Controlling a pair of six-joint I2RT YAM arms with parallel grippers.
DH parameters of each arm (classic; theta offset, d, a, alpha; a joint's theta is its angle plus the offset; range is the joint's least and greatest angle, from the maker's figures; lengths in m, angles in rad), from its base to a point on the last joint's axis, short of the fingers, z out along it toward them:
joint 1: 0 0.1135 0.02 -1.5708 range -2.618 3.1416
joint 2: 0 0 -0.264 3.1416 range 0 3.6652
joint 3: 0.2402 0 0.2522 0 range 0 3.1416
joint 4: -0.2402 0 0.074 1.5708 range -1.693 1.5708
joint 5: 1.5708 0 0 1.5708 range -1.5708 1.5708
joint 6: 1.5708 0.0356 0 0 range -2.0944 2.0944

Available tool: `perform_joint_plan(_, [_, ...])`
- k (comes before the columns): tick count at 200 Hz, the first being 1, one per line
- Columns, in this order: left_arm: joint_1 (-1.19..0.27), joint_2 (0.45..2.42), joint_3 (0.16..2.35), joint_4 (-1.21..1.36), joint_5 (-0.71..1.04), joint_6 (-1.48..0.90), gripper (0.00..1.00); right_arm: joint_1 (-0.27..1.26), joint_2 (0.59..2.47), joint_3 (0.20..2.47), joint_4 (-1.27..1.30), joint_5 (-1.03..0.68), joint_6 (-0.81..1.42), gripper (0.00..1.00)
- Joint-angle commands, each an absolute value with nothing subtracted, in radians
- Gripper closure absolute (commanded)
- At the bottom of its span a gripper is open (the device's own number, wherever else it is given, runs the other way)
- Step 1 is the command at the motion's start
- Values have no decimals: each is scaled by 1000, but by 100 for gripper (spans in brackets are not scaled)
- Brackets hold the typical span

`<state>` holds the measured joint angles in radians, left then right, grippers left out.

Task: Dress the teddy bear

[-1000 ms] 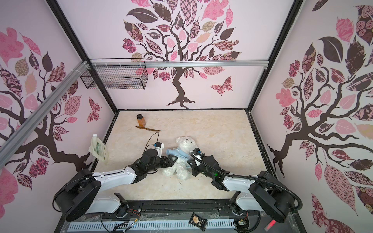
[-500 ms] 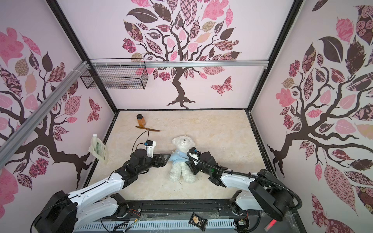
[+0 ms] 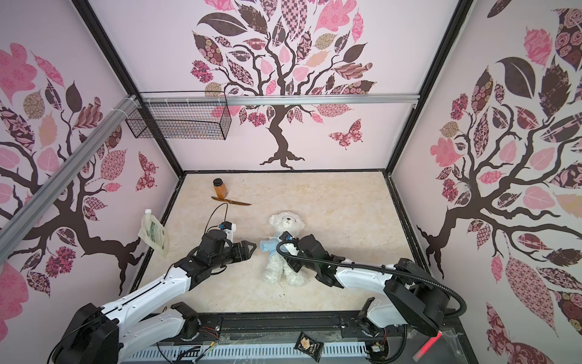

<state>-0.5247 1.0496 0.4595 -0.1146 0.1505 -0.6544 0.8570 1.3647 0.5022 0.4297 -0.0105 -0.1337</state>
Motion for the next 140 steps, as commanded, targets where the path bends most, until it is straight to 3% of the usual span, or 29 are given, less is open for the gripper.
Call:
perform_joint_plan(1, [-530,1030,492,-104,202,-639,36,862,1394,531,414,24,-152,65])
perform_joint_plan(26, [-541,1038,510,-71,232,-628,50,862,1372,499,398,62,-128,74])
perform_joint_plan(63, [-556,1101,583,-122,233,-588,57,852,1310,480,271,228,-15,71])
perform_joint_plan(97, [-585,1129,615,-158,218,-587,57,790,1240,536,83,245,113,52])
perform_joint_plan(121, [-583,1116,605,-170,154,-614,54,806,1154,536,55,181,145,44])
perform_joint_plan(127, [-582,1113,604,-171,147,-613,53,823,1138,535,49,186,151,35])
perform_joint_plan(140, [-578,1108,609,-178,141,-610,52,876,1107,534,37,220,155,28])
